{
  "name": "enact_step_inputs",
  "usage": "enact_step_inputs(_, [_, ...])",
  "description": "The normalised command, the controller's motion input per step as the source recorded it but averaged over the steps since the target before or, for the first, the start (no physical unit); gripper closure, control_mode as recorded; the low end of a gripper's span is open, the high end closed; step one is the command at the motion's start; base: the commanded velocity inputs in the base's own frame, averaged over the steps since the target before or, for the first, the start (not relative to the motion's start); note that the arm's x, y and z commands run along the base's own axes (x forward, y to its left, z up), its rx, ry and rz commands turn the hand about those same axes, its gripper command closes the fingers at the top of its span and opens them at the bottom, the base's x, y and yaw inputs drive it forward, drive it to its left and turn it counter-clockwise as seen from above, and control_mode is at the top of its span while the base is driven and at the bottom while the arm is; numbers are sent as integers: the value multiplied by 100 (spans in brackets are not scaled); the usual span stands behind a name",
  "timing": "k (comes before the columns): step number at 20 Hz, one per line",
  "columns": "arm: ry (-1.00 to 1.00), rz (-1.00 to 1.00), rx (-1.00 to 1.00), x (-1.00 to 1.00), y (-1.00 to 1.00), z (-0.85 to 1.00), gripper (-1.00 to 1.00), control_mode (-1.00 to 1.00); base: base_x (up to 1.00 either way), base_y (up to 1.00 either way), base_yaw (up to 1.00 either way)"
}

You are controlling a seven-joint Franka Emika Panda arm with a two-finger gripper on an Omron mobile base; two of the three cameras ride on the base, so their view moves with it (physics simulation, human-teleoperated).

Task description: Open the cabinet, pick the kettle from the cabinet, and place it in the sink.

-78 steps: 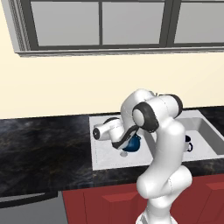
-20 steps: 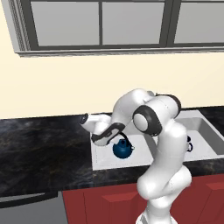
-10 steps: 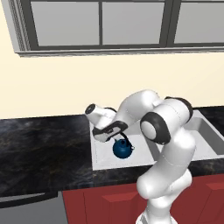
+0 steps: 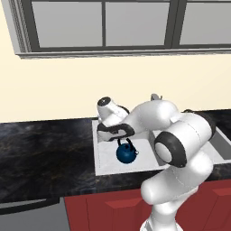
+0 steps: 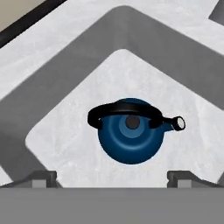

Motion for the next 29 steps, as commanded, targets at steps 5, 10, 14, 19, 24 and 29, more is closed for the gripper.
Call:
enact_step_inputs(5, [-1,15,13,-26,0,45,-100,-100,0,0,0])
enact_step_inputs(10, [-3,17,11,-29,-2,46,-100,-100,0,0,0])
enact_step_inputs(14, [-5,20,12,-31,-3,46,-100,-100,0,0,0])
enact_step_inputs(19, [-6,20,9,-33,-2,47,-100,-100,0,0,0])
enact_step_inputs(24, [-4,17,3,-30,-1,47,-100,-100,0,0,0])
enact_step_inputs(29, [0,12,0,-28,-1,49,-100,-100,0,0,0])
